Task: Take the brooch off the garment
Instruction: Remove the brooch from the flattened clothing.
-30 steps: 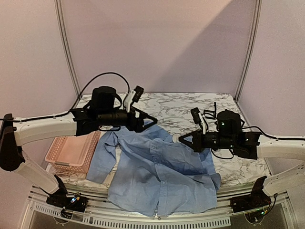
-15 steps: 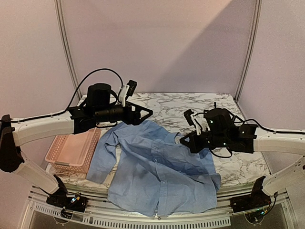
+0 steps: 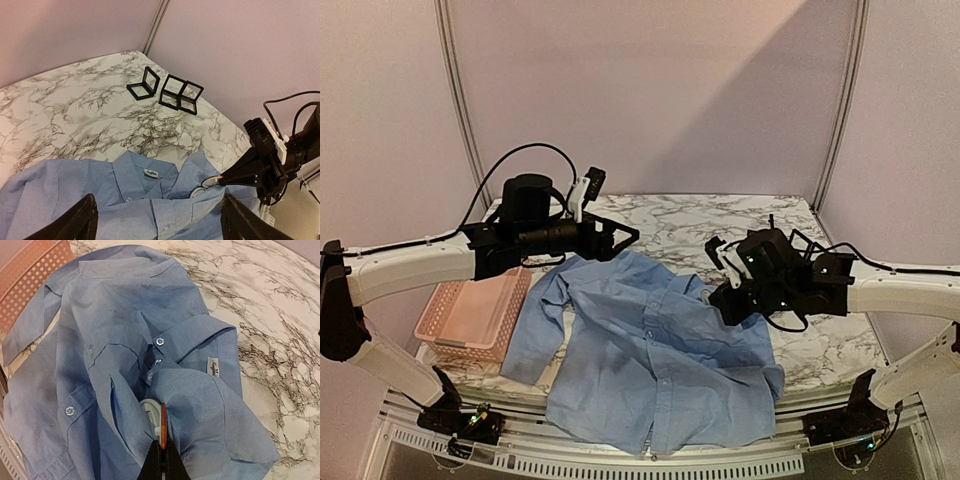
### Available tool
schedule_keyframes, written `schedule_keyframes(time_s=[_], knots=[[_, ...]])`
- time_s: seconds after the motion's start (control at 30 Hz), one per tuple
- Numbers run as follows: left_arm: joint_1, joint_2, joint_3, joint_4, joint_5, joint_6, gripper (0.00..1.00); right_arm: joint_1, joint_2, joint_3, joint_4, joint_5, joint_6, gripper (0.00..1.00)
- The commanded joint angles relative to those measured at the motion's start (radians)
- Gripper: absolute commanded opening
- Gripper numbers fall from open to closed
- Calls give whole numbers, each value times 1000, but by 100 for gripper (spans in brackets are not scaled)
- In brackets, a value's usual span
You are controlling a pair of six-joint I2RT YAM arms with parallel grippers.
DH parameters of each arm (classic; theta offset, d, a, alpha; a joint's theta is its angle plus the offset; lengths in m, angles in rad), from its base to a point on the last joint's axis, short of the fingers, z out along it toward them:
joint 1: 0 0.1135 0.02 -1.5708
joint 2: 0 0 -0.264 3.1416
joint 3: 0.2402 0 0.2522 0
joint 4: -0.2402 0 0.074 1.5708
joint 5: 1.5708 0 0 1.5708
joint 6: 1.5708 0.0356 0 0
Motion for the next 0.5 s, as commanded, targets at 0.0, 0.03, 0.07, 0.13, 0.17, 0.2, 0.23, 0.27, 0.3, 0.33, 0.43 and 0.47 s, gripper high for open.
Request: schedule_keyframes(time_s=[0.0, 0.03, 0.07, 0.13, 0.17, 0.2, 0.23, 0.27, 0.3, 0.33, 0.43, 0.47], knots=[[14, 17, 1, -6, 3, -6, 85, 23, 38, 46, -98, 91, -29, 0], [15, 17, 1, -6, 3, -6, 85, 25, 42, 52, -103, 98, -37, 0], [15, 17, 1, -6, 5, -7, 85, 26, 49, 61, -111, 104, -44, 0], [15, 20, 3, -8, 7, -7, 85, 32, 61, 81, -123, 117, -59, 0], [15, 19, 3, -9, 7, -8, 85, 34, 65, 93, -131, 125, -70, 0], [15, 20, 3, -9, 6, -8, 85, 37, 74, 104, -141, 133, -76, 0], [15, 20, 3, -9, 6, -8, 85, 40, 81, 117, -150, 140, -86, 0], [15, 21, 4, -9, 6, -8, 85, 42, 86, 129, -161, 148, -96, 0], [15, 21, 3, -9, 8, -7, 85, 45, 96, 140, -173, 158, -103, 0], [15, 20, 4, -9, 7, -8, 85, 46, 101, 149, -184, 166, -111, 0], [15, 20, 5, -11, 11, -9, 85, 51, 118, 173, -224, 189, -136, 0], [15, 20, 6, -11, 11, -9, 85, 50, 125, 183, -239, 197, -143, 0]])
